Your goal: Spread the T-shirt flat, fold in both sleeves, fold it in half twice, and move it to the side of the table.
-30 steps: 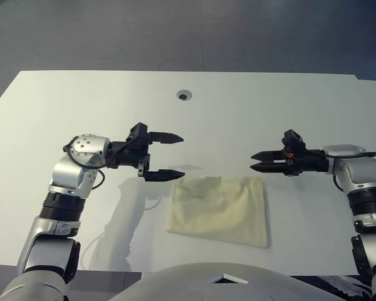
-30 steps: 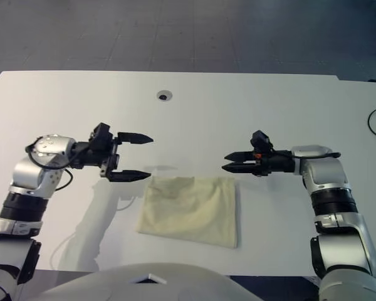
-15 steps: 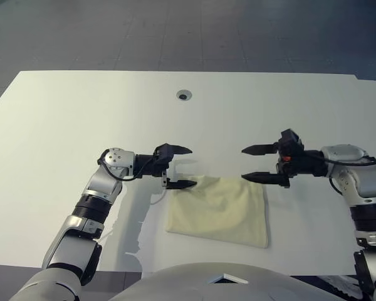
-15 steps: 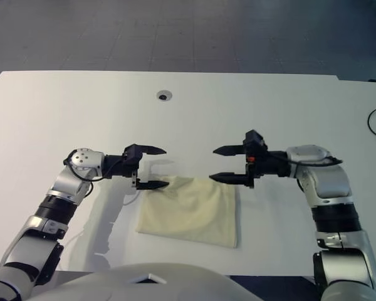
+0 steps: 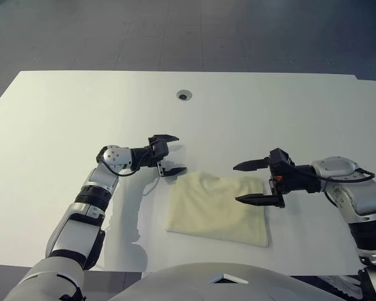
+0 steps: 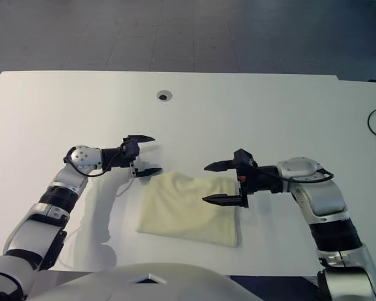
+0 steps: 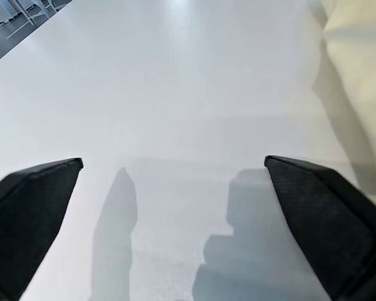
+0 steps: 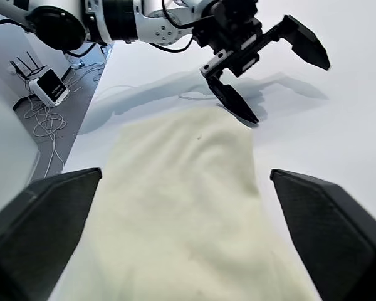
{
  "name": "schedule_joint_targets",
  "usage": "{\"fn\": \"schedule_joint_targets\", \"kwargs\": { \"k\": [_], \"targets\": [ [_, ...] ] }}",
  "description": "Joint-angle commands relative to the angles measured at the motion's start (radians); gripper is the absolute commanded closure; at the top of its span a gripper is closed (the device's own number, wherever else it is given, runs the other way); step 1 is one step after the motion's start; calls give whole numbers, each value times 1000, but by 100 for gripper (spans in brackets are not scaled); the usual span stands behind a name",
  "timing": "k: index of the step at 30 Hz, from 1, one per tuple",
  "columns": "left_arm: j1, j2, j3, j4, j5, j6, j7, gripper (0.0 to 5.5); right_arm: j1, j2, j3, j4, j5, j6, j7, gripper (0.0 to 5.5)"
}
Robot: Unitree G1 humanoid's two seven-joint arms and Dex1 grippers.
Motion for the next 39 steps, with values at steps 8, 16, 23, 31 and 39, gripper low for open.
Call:
{"fn": "schedule_joint_targets", "kwargs": {
  "k": [8, 16, 23, 31, 39],
  "targets": [
    [-21, 112, 209, -104, -81, -50, 121, 10, -68, 89, 157, -70, 99, 187, -33, 258],
    [165, 128, 304, -465, -182, 45, 196, 10, -148, 176, 320, 68, 13, 258, -95, 381],
    [230, 94, 296, -601, -180, 97, 261, 10, -229, 230, 383, 282, -70, 388, -185, 365],
    [227, 85, 306, -606, -176, 107, 294, 10, -302, 254, 252, 511, -91, 519, -351, 273],
    [202, 54, 298, -623, -125, 113, 396, 10, -422, 234, 65, 955, -178, 281, -616, 191]
  ]
}}
